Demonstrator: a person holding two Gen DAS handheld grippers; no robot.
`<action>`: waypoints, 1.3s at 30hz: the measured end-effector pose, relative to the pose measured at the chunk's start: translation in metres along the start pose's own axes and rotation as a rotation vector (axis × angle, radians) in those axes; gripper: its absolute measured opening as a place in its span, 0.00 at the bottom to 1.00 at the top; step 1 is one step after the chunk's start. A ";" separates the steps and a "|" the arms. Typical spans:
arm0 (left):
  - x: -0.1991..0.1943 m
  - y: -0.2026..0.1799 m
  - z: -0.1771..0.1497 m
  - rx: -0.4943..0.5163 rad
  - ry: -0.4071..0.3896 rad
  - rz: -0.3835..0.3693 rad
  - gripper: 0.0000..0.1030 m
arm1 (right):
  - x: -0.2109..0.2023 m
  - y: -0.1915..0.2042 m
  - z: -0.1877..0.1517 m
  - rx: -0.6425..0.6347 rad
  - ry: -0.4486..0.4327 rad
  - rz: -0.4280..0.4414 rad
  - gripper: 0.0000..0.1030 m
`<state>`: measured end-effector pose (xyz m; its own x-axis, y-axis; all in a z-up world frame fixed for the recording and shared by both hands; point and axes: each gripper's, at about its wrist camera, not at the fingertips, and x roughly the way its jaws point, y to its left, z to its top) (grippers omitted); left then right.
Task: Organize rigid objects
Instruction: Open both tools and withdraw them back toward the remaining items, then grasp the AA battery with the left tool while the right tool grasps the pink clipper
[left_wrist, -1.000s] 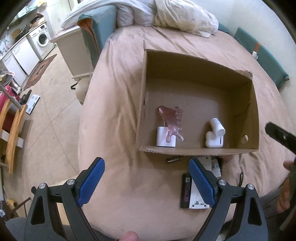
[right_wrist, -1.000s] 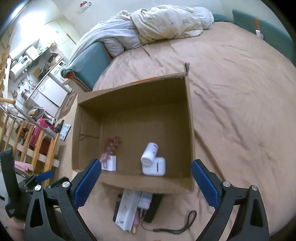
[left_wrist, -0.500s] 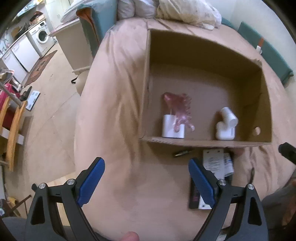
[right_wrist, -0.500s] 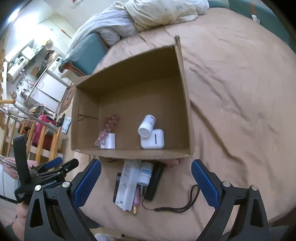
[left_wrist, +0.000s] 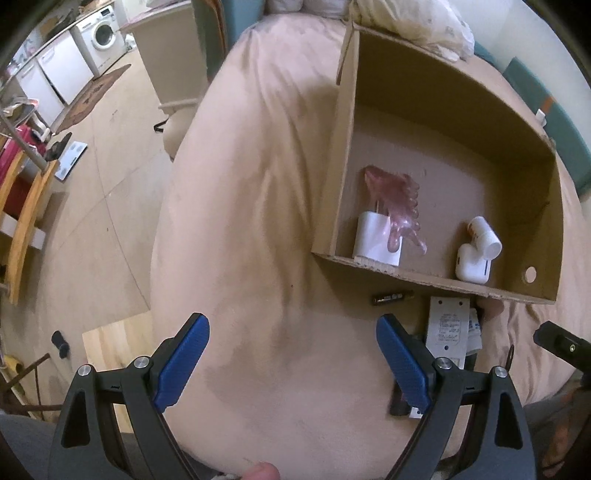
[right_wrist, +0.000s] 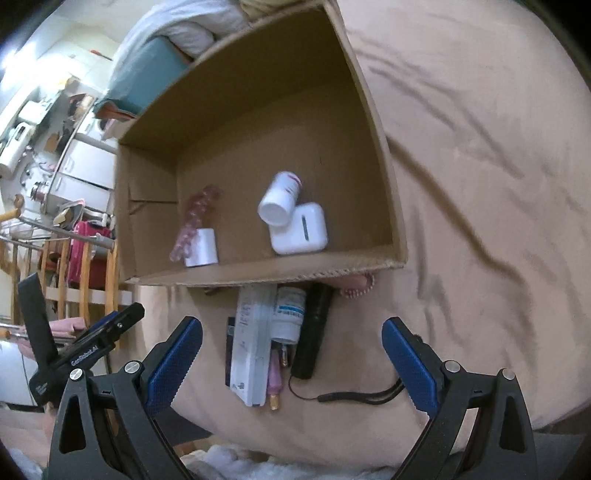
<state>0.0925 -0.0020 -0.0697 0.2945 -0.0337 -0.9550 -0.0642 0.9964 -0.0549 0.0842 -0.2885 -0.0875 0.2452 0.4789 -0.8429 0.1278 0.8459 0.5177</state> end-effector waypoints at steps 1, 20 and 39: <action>0.001 -0.002 0.000 0.006 0.005 0.000 0.88 | 0.002 -0.001 0.001 0.007 0.010 0.006 1.00; 0.082 -0.076 0.015 -0.060 0.181 0.033 0.79 | 0.016 -0.028 0.012 0.089 0.033 -0.138 1.00; 0.099 -0.100 0.014 -0.010 0.169 0.087 0.58 | 0.076 -0.014 0.030 0.050 0.089 -0.193 0.89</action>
<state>0.1417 -0.1035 -0.1541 0.1234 0.0389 -0.9916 -0.0924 0.9953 0.0275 0.1296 -0.2712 -0.1543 0.1260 0.3298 -0.9356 0.2122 0.9123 0.3502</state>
